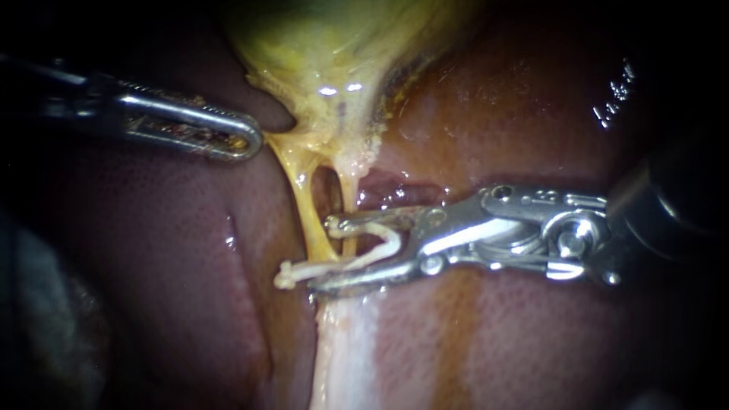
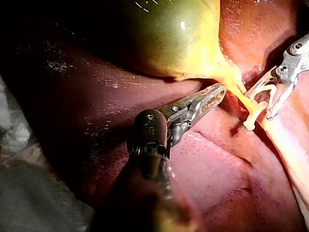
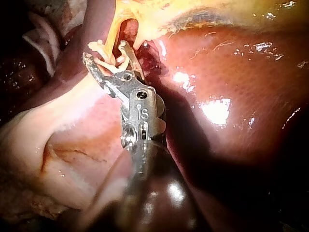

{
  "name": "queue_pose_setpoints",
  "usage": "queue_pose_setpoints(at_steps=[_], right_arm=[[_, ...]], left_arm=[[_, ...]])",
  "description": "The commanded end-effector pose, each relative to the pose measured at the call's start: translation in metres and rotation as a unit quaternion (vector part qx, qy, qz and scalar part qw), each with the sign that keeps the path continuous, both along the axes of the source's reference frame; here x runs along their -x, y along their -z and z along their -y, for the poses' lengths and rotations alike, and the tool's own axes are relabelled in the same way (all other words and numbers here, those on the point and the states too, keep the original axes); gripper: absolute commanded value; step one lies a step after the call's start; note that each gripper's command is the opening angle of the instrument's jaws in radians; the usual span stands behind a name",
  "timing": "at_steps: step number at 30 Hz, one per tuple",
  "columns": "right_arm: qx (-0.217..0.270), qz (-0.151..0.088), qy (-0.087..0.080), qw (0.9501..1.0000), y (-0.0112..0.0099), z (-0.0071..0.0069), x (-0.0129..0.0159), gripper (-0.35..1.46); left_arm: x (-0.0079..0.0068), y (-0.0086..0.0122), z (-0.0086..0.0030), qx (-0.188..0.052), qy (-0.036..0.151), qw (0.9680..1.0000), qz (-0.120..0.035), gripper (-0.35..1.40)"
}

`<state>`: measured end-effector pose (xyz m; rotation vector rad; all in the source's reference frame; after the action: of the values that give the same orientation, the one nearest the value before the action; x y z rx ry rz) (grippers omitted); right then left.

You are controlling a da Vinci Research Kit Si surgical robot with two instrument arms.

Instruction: Clipping second clip left tube

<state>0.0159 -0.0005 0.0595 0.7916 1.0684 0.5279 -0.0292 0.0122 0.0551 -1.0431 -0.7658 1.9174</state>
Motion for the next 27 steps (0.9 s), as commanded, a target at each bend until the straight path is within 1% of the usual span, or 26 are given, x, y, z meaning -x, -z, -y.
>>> queue_pose_setpoints(at_steps=[1, 7, 11, 16, 20, 23, 27], right_arm=[[-0.001, -0.001, 0.003, 1.0, -0.0001, 0.0001, -0.0001, 0.49], [-0.004, -0.001, 0.004, 1.0, -0.0006, 0.0002, -0.001, 0.49], [-0.007, -0.007, 0.017, 0.9998, -0.0005, 0.0001, -0.002, 0.49], [-0.01, -0.022, 0.026, 0.9994, -0.0004, 0.0001, -0.0031, 0.49], [-0.014, -0.039, 0.021, 0.9989, 0.0001, 0.0003, -0.0035, 0.49], [-0.019, -0.054, 0.015, 0.9982, 0.0009, 0.0004, -0.0034, 0.5], [-0.028, -0.083, 0.004, 0.9962, 0.0032, 0.0007, -0.0033, 0.5]], left_arm=[[0.0, 0.0, 0.0, 0.0, 0.0, 1.0, 0.0, -0.35], [0.0001, 0.0, 0.0, 0.0, 0.0, 1.0, 0.0, -0.35], [0.0001, 0.0, 0.0, 0.0, 0.0, 1.0, 0.0, -0.35], [0.0001, 0.0, 0.0, 0.0, 0.0, 1.0, 0.0, -0.35], [0.0001, 0.0, 0.0, 0.0, 0.0, 1.0, 0.0, -0.35], [0.0001, 0.0, 0.0, 0.0, 0.0, 1.0, 0.0, -0.35], [0.0001, 0.0, 0.0, 0.0, 0.0, 1.0, 0.0, -0.35]])
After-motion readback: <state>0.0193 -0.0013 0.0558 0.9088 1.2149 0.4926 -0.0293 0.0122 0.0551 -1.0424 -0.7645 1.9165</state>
